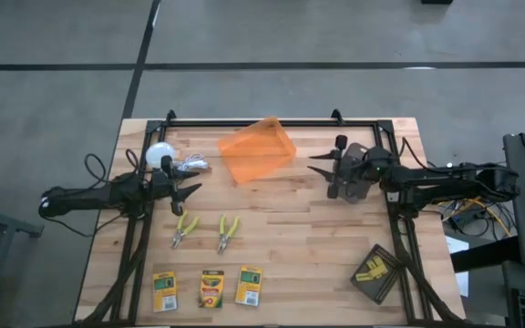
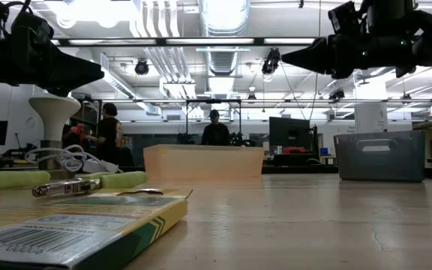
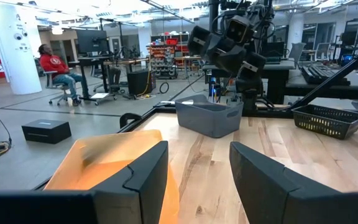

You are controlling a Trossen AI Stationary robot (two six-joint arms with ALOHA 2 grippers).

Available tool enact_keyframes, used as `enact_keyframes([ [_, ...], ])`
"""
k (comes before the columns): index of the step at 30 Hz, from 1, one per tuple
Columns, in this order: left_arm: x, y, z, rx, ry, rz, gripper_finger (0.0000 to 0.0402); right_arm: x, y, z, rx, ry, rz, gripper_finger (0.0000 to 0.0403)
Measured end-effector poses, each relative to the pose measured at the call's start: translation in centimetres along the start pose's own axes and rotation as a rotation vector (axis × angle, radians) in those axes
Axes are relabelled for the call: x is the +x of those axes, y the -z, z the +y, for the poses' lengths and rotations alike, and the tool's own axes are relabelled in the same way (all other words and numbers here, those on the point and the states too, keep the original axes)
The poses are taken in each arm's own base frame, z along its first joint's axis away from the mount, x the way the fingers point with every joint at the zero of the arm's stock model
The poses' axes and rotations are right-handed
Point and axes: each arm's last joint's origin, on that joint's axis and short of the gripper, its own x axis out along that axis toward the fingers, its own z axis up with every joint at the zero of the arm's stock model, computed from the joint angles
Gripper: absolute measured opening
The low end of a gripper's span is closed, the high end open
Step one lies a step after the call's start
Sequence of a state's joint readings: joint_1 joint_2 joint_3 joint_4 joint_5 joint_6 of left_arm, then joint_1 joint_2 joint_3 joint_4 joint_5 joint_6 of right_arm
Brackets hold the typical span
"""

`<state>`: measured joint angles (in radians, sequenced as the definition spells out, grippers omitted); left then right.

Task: Pick & Place School Supplies
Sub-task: Put the yellow hole puncher into the orange bin

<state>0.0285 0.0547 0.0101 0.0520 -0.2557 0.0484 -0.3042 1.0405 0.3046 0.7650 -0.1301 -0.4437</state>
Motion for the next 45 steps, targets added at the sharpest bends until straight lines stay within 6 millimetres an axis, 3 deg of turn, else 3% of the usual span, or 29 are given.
enact_keyframes([
  [5, 0.0, 0.0, 0.0, 0.0, 0.0, 0.0, 0.0179, 0.0, 0.0, 0.0, -0.01, 0.001, 0.001, 0.0116],
  [11, 0.0, 0.0, 0.0, 0.0, 0.0, 0.0, 0.0179, 0.0, 0.1, 0.0, 0.264, -0.002, 0.006, 0.0115],
  [17, 0.0, 0.0, 0.0, 0.0, 0.0, 0.0, 0.0179, -0.2, -0.4, -0.2, 0.196, 0.007, -0.021, 0.0121],
  [23, 0.0, 0.0, 0.0, 0.0, 0.0, 0.001, 0.0179, -1.8, -1.6, -1.3, 0.167, 0.095, -0.046, 0.0114],
  [31, 0.0, 0.0, 0.0, 0.0, 0.0, 0.001, 0.0179, -4.2, -0.6, -0.3, 0.363, 0.017, 0.197, 0.0107],
  [45, 0.0, 0.0, 0.0, 0.0, 0.0, 0.001, 0.0179, -6.3, -2.5, -0.7, 0.329, 0.057, 0.063, 0.0106],
])
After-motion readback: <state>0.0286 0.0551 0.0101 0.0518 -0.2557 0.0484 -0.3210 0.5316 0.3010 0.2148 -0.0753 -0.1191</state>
